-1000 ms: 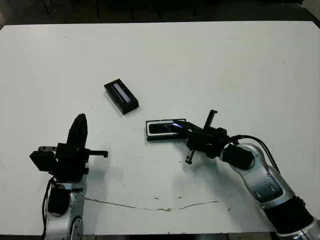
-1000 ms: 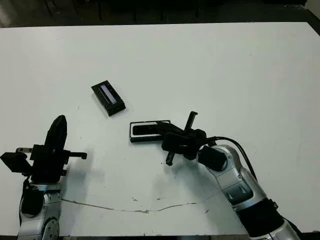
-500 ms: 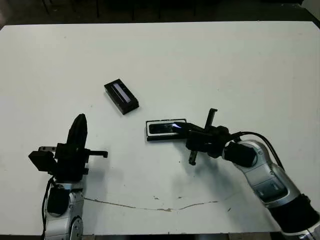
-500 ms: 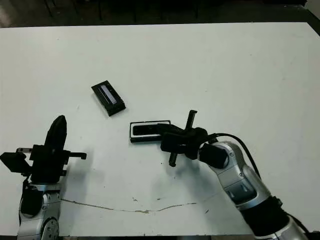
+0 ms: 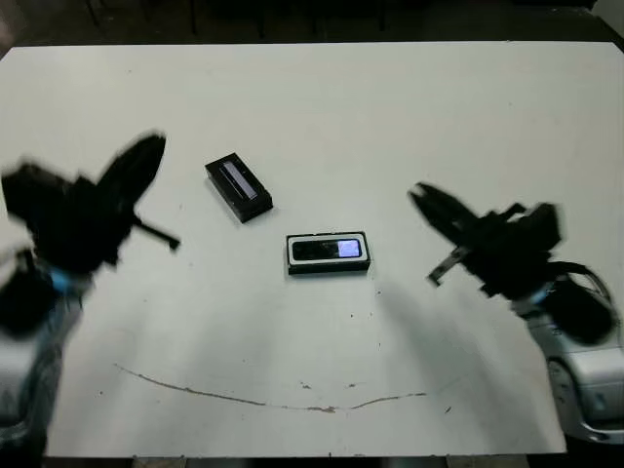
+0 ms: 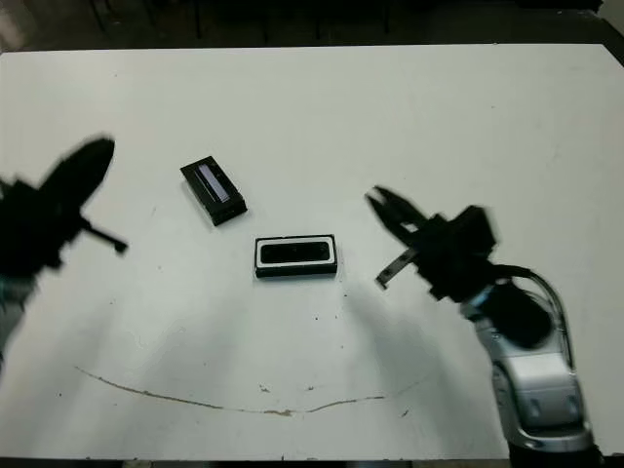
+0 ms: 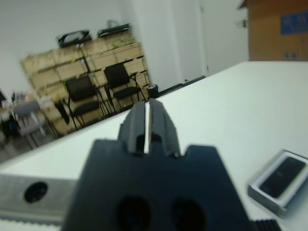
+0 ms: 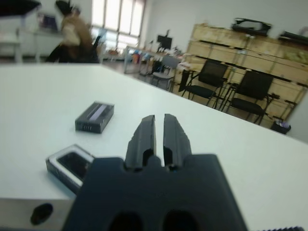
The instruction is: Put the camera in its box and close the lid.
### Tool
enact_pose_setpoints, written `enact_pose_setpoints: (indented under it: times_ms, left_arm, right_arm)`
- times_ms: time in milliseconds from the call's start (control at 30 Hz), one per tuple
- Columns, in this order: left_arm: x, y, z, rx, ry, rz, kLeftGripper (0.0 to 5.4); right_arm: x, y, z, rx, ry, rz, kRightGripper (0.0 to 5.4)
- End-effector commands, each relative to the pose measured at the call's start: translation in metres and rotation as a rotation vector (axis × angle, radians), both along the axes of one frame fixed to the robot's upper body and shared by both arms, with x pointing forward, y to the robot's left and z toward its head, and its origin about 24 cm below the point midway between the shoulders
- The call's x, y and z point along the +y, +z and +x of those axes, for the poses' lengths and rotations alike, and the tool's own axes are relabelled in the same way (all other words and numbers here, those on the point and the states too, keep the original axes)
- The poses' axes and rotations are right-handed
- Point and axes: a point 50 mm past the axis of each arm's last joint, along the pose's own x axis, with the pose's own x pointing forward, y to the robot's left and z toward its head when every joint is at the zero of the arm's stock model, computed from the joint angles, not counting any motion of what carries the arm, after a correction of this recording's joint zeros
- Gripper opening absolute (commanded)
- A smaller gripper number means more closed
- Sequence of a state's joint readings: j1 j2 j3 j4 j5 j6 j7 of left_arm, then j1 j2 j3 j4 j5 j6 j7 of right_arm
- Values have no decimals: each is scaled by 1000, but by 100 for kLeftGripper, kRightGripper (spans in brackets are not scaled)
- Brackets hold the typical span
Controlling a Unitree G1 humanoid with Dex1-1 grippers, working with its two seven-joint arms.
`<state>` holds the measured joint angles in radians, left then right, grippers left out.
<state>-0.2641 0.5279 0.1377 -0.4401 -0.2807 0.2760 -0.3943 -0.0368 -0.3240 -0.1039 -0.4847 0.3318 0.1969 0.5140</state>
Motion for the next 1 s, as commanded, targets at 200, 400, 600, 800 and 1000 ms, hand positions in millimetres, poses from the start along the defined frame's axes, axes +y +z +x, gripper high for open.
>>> enact_pose_setpoints:
  times_ms: [200,400,600,800,1000]
  left_arm:
    - [-31,21,56,193,-201,448,0]
    - [-57,34,103,428,-320,809,0]
    - [-86,16,132,612,-353,840,0]
    - [-100,-12,141,741,-313,969,0]
    - [-102,-27,143,796,-296,1014,0]
  right_arm:
    - [-12,-1,-9,26,-56,60,2]
    - [-10,-1,-11,28,-70,51,2]
    - [-5,-5,-14,46,-72,66,2]
    - [-4,-9,-20,71,-78,61,2]
    - [-5,-14,-22,82,-124,46,2]
